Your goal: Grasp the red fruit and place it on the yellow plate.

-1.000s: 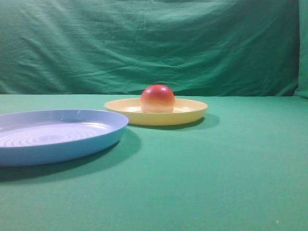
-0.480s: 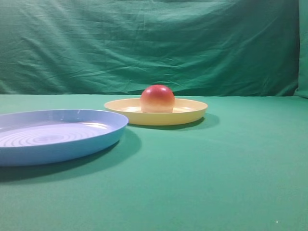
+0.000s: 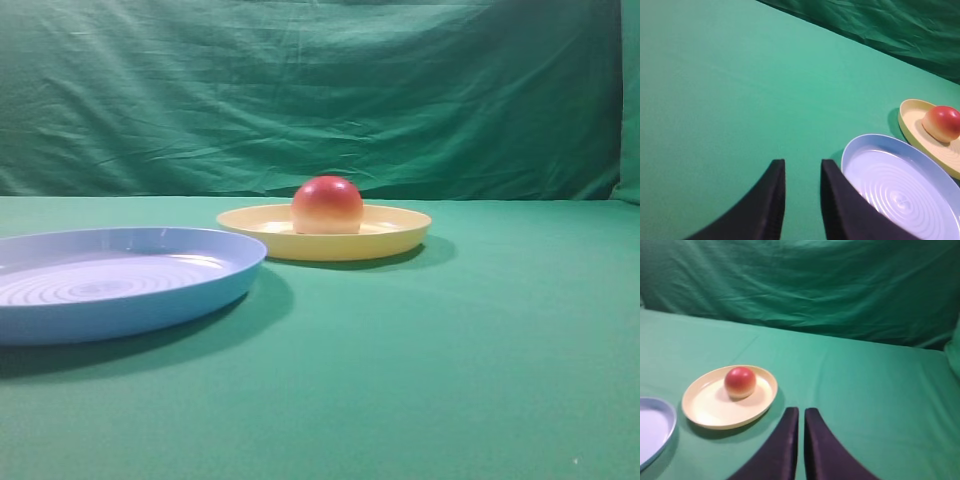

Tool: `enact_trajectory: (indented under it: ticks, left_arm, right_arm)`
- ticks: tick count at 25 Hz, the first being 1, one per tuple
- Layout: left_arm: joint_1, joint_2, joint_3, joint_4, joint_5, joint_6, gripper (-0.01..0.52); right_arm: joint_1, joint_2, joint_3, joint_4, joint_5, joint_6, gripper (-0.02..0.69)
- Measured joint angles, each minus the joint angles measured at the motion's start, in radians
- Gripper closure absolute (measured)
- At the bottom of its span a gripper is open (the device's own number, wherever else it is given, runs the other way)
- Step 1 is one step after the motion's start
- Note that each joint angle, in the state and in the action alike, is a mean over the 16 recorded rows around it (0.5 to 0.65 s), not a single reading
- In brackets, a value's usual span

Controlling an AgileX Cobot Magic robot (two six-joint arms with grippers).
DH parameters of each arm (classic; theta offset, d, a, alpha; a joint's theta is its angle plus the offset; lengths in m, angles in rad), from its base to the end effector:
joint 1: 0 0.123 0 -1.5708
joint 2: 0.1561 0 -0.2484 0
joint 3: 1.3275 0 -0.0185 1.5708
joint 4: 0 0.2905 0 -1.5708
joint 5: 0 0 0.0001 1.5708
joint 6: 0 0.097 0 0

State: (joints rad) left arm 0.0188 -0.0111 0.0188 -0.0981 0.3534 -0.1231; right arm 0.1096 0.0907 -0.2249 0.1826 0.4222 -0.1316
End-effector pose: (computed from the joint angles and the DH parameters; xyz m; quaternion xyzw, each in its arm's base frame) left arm 0.1357 -0.0007 0.1742 -0.0828 0.7922 -0.0727 0.6002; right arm 0.1318 0.0218 0.2467 -0.0523 0.7705 0.0746 0.6309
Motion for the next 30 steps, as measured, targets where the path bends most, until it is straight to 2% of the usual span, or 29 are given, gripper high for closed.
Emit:
enact_trajectory:
  ticks: [11, 30]
  left_arm:
    - [0.000, 0.000, 0.000, 0.000, 0.000, 0.000, 0.357]
    - [0.000, 0.000, 0.000, 0.000, 0.000, 0.000, 0.357]
  right_arm:
    - [-0.132, -0.101, 0.215, -0.002, -0.036, 0.003, 0.665]
    - [-0.142, -0.102, 0.250, -0.017, -0.034, -0.043, 0.665]
